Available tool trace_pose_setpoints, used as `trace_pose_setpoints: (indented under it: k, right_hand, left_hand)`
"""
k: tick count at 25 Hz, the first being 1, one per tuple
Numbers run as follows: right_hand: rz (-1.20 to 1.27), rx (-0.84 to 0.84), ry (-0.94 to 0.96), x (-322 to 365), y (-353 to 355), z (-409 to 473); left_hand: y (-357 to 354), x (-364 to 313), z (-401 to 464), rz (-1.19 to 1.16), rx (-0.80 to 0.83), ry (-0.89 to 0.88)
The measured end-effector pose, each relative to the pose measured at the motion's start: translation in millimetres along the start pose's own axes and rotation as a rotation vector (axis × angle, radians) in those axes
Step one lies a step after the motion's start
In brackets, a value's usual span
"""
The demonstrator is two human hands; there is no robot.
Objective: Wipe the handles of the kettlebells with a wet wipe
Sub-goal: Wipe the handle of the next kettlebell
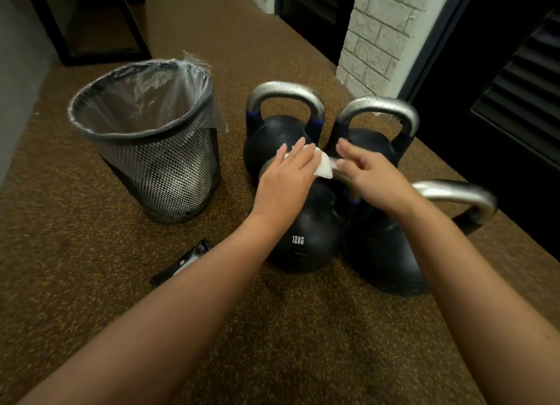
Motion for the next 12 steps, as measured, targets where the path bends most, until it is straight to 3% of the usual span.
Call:
trace_pose_setpoints:
  k: [7,12]
  right_hand:
    - [-0.195,-0.011,0.123,5,-11,-11]
    - [-0.232,-0.01,0.154,6,-15,-16]
  left_hand:
    - [5,30,-14,-0.162,0.023,0.084]
    - [3,15,-12,-0.121,0.011,-0.043]
Point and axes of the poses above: each hand's wrist, its own z-axis towards the middle knuckle, its own y-axis out of the back of the hand, x = y × z, the point moved 9 cm from there along z, towards the middle knuckle, and after that the axes turned 5 degrees about -z, right-handed, at the moved point
